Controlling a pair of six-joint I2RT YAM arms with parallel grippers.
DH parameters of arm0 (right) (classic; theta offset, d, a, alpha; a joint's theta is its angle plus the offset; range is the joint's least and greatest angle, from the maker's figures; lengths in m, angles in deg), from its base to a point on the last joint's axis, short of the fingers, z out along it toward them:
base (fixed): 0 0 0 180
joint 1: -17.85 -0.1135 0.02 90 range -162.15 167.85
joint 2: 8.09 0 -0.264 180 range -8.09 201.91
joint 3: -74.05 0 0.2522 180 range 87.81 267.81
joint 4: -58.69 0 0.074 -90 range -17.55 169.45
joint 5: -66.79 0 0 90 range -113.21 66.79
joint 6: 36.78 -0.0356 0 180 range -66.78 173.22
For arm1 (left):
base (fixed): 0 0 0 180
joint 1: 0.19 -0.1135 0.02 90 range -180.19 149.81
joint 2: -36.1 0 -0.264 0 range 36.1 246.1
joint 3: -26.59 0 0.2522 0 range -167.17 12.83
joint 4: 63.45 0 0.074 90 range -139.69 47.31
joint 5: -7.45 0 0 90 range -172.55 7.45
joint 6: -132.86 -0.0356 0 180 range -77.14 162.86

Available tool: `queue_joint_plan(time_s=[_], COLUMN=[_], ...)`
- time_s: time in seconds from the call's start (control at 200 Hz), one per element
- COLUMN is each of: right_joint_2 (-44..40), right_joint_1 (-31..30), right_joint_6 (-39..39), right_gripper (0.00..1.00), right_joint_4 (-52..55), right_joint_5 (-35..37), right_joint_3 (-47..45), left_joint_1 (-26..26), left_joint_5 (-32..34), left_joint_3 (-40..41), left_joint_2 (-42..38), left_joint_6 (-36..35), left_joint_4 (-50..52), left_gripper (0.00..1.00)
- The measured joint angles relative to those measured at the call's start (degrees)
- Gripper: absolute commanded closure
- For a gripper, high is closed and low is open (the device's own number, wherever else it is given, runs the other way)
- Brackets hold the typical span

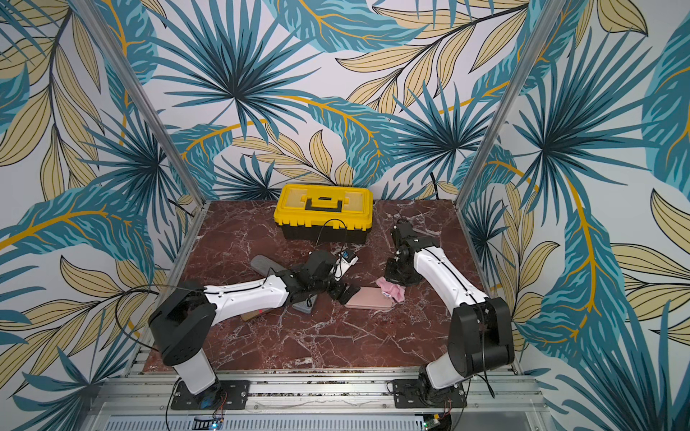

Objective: Wipe the eyeglass case
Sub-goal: Wipe the dirt from the eyeglass case.

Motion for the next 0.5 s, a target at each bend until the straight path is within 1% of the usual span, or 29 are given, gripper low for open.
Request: queue_joint_plan(time_s=[0.115, 0.255, 0.376, 0.496], right_joint_2=[-2.97, -5.2, -4.2, -1.29], right_joint_1=[0.0, 0.0, 0.07, 0.5], right_joint_6=[-1.01, -1.97, -2.51, -2.51], right_gripper=[1.0, 1.0, 1.0, 1.0], right_joint_4=[0.52, 0.24, -0.9, -2.56], right_joint_5=[-1.79, -4.02, -4.98, -5.44], right_joint_3=[-4.74, -8.41, -9.57, -9.11], left_joint_1=[-2.23, -2.8, -2.75, -2.47], left_joint_5=[-8.35, -13.44, -15.65, -17.09], left_joint_3=[-2.95, -8.37, -8.17, -5.62], left_joint_2=[5.6, 12.17, 13.07, 11.37], left_joint_6=[-1.84, -3.15, -4.04, -4.24], left_joint_4=[0.52, 0.96, 1.77, 1.51], left_gripper=[0.0, 0.0, 0.0, 0.0])
